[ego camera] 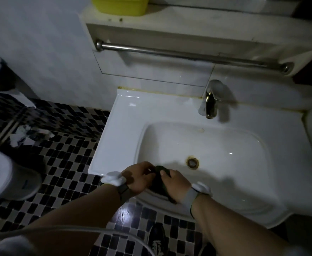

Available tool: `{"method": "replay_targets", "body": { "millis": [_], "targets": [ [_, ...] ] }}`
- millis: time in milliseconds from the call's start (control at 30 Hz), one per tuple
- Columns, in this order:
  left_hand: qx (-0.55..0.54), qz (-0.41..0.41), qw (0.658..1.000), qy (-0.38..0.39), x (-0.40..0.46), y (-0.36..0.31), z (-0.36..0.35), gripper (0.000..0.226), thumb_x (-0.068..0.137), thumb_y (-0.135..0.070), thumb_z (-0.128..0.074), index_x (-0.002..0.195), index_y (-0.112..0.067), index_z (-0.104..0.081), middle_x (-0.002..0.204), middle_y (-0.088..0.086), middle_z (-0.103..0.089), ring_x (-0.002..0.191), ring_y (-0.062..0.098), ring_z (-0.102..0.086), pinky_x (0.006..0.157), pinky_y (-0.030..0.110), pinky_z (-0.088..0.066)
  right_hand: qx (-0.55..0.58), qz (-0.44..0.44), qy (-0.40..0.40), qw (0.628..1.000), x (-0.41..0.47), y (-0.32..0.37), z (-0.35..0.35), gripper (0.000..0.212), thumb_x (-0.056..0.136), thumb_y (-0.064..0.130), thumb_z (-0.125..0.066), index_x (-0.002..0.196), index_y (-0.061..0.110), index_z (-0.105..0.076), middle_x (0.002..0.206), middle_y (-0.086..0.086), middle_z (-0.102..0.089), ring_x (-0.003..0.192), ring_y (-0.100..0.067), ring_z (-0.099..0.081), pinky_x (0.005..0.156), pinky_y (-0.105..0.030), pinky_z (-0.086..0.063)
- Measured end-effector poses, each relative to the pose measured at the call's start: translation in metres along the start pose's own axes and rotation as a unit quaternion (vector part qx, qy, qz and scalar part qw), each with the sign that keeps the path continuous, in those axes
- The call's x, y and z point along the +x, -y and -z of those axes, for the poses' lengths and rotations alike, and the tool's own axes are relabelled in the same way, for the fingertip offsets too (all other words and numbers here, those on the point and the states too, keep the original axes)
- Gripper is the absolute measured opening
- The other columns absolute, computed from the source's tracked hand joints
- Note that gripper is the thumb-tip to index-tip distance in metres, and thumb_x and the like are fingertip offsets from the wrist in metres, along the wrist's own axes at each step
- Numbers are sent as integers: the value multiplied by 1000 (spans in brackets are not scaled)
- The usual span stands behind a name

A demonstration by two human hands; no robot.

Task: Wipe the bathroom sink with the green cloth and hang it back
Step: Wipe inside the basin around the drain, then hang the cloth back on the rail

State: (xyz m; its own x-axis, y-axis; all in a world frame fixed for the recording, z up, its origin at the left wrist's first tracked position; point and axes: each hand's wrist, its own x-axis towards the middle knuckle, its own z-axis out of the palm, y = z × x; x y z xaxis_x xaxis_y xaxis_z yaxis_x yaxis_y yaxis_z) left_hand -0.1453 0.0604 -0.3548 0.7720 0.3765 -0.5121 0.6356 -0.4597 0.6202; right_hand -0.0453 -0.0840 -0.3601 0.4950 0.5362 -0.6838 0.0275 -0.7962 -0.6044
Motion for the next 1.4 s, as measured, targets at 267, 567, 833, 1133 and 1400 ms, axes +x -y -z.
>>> {"method": "replay_targets", "body": {
  "millis": [267,567,833,1133,1400],
  "targets": [
    [-22,-30,999,36,-4,-40,38,22,75,-25,-65,96,-28,-58,92,-4,-70,89,16,-67,86,41,-56,58,6,-51,997,-22,33,26,53,92,65,-35,124,25,-49,103,2,-61,90,-18,-60,83,-31,-49],
    [-47,-52,995,76,-21,-76,79,34,71,-50,-75,86,-21,-65,81,-1,-68,80,19,-63,87,42,-52,71,52,-91,992,-52,62,63,42,101,46,-35,111,15,-61,112,-10,-64,103,-27,-60,95,-39,-49],
    [-15,-80,993,86,-43,-120,102,41,70,-55,-80,84,-18,-70,76,1,-71,76,19,-68,76,35,-55,22,90,-86,992,-95,76,92,69,67,79,-60,113,28,-52,102,3,-66,88,-14,-67,70,-29,-55],
    [15,-105,983,149,-61,-168,129,20,80,-31,-78,89,-16,-70,82,4,-68,77,21,-64,77,35,-55,-96,145,-95,980,-120,78,138,17,85,23,-61,99,32,-62,97,8,-65,95,-15,-62,86,-31,-51],
    [232,-198,952,-18,-70,-217,144,23,92,-35,-55,102,-16,-65,99,0,-62,97,22,-60,80,32,-46,-118,157,-142,970,-148,91,144,44,68,57,-66,101,30,-53,89,4,-68,77,-13,-66,67,-32,-56]
  ]
}}
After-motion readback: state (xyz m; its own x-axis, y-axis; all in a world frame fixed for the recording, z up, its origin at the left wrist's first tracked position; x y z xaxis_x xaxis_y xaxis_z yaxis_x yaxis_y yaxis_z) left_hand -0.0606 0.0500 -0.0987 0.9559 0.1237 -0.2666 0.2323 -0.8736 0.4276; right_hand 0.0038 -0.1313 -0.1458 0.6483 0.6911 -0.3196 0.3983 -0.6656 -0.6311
